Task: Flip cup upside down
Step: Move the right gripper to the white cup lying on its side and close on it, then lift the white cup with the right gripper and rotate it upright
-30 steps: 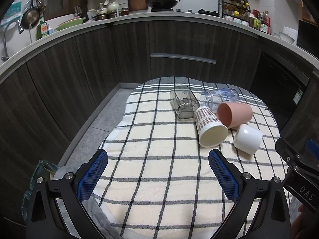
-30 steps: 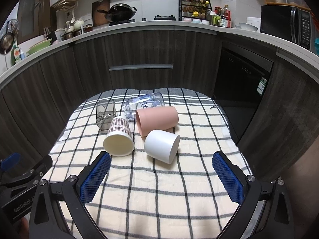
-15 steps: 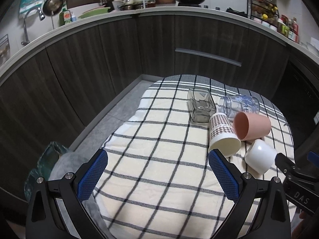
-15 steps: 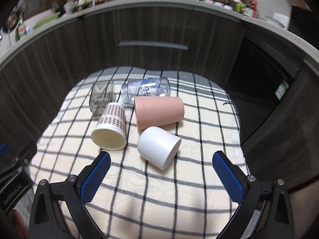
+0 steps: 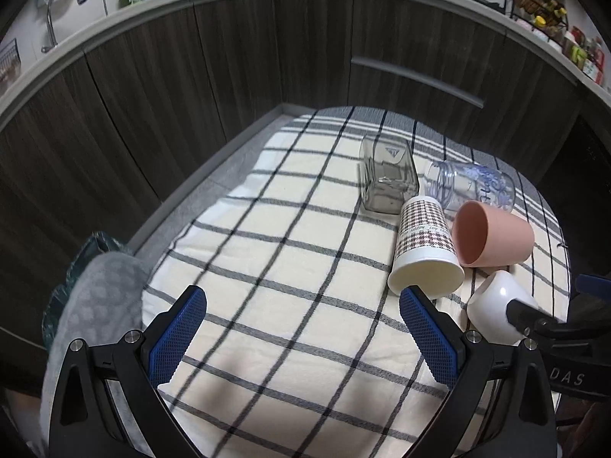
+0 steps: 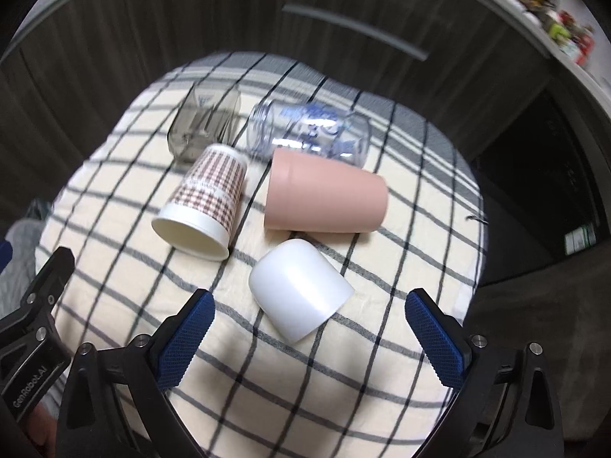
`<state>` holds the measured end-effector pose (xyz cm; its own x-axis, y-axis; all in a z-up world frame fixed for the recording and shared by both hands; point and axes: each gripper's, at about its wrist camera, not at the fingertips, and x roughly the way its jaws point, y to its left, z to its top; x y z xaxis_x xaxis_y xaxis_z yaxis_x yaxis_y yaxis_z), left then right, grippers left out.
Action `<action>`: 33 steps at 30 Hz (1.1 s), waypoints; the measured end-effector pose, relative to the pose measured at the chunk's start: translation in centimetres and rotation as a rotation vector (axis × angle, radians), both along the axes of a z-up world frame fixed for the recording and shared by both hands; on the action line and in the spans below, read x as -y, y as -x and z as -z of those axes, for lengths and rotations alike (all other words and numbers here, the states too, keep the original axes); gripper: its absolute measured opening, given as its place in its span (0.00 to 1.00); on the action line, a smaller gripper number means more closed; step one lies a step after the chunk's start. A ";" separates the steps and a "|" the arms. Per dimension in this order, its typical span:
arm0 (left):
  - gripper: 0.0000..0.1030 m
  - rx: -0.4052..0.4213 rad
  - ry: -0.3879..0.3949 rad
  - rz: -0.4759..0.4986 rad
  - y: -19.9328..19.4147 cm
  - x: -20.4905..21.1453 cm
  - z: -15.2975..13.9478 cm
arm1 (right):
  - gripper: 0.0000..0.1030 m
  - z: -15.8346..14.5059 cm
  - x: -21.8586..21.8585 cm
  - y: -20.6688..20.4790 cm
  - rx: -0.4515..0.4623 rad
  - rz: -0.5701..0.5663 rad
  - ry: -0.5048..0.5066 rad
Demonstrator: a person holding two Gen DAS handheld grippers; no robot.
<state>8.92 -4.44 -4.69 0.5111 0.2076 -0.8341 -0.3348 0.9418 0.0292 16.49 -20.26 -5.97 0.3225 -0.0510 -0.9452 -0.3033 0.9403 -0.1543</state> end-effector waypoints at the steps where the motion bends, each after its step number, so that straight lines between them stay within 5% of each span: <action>1: 1.00 -0.008 0.006 -0.006 -0.2 0.1 0.2 | 0.97 0.3 -0.3 -0.3 -0.024 -0.018 0.014; 14: 1.00 -0.058 0.056 -0.032 -2.2 0.5 2.2 | 0.86 5.2 -3.3 -3.7 -0.286 -0.217 0.205; 19: 1.00 -0.078 0.059 -0.033 -2.7 0.3 3.0 | 0.72 7.0 -3.2 -4.1 -0.339 -0.207 0.215; 26: 1.00 -0.075 0.066 -0.005 -2.5 0.1 2.8 | 0.70 6.1 -2.6 -4.1 -0.302 -0.141 0.161; 33: 1.00 -0.037 0.068 0.059 -1.6 -2.1 1.0 | 0.70 3.3 -2.4 -2.2 -0.308 0.010 -0.025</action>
